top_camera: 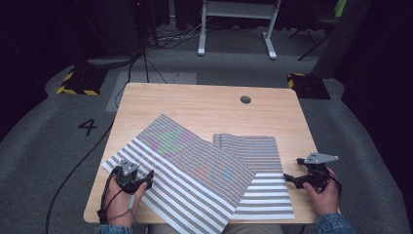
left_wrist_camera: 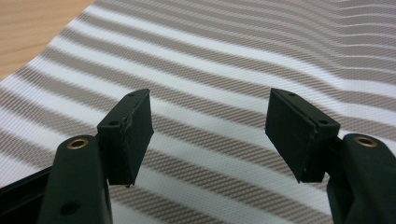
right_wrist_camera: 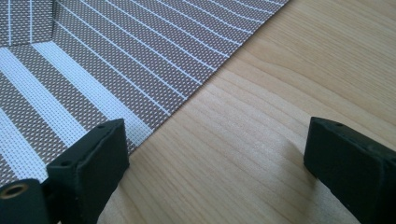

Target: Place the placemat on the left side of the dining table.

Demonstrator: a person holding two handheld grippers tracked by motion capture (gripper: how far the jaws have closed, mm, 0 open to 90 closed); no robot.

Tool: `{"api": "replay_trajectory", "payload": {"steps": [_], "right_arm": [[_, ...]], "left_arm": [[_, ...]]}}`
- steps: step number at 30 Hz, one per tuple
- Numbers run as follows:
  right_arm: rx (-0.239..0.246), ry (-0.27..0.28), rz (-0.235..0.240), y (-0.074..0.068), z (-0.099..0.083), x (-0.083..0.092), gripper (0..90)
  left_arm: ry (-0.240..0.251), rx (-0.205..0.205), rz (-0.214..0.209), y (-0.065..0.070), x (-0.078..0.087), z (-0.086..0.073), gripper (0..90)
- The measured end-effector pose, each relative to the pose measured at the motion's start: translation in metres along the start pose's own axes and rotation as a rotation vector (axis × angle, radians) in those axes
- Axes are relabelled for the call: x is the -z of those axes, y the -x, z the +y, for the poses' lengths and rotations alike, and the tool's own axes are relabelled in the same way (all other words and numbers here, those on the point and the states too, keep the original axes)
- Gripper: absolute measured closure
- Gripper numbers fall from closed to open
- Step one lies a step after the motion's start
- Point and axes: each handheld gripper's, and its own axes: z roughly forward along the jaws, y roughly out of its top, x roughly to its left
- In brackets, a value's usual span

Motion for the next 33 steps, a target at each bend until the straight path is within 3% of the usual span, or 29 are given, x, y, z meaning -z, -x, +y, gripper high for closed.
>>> {"api": "replay_trajectory", "payload": {"steps": [4,6,8,9,15,20,21,22,23,24,26,29,32,33], "right_arm": [[0.000,0.000,0.000,0.000,0.000,0.000,6.9],[0.000,0.000,0.000,0.000,0.000,0.000,6.9],[0.000,0.000,0.000,0.000,0.000,0.000,6.9],[0.002,-0.005,0.000,0.000,0.000,0.001,6.9],[0.002,-0.005,-0.001,0.000,0.000,0.000,6.8],[0.003,-0.006,-0.001,0.000,0.000,0.000,6.8],[0.003,-0.005,-0.001,0.000,0.000,0.000,6.8],[0.003,-0.005,-0.001,0.000,0.000,0.000,6.8],[0.003,-0.005,-0.001,0.000,0.000,0.000,6.8],[0.003,-0.006,-0.001,0.000,0.000,0.000,6.8],[0.002,-0.005,-0.001,0.000,0.000,0.000,6.8],[0.002,-0.005,-0.001,0.000,0.000,0.000,6.8],[0.002,-0.005,-0.001,0.000,0.000,0.000,6.9],[0.002,-0.005,-0.001,0.000,0.000,0.000,6.9]], "left_arm": [[-0.033,0.028,0.048,-0.007,-0.001,-0.002,29.0],[-0.080,0.050,0.083,-0.013,-0.003,-0.005,26.1],[-0.107,0.048,0.087,-0.015,-0.004,-0.006,25.7],[-0.124,0.066,0.084,-0.015,-0.007,-0.008,25.5],[-0.118,0.056,0.071,-0.017,-0.011,-0.006,24.5],[-0.140,0.041,0.069,-0.018,-0.013,0.000,26.9],[-0.137,0.038,0.056,-0.017,-0.013,0.001,29.6],[-0.127,0.006,0.037,-0.016,-0.014,0.002,42.0],[-0.127,0.006,0.037,-0.016,-0.014,0.002,48.6],[-0.112,-0.035,0.000,-0.012,-0.015,0.004,58.8],[-0.108,-0.059,-0.023,-0.009,-0.016,0.005,76.8],[-0.103,-0.085,-0.033,-0.007,-0.015,0.009,83.7],[-0.029,-0.091,-0.066,-0.007,-0.008,0.019,84.9],[-0.029,-0.091,-0.066,-0.007,-0.008,0.019,84.9]]}}
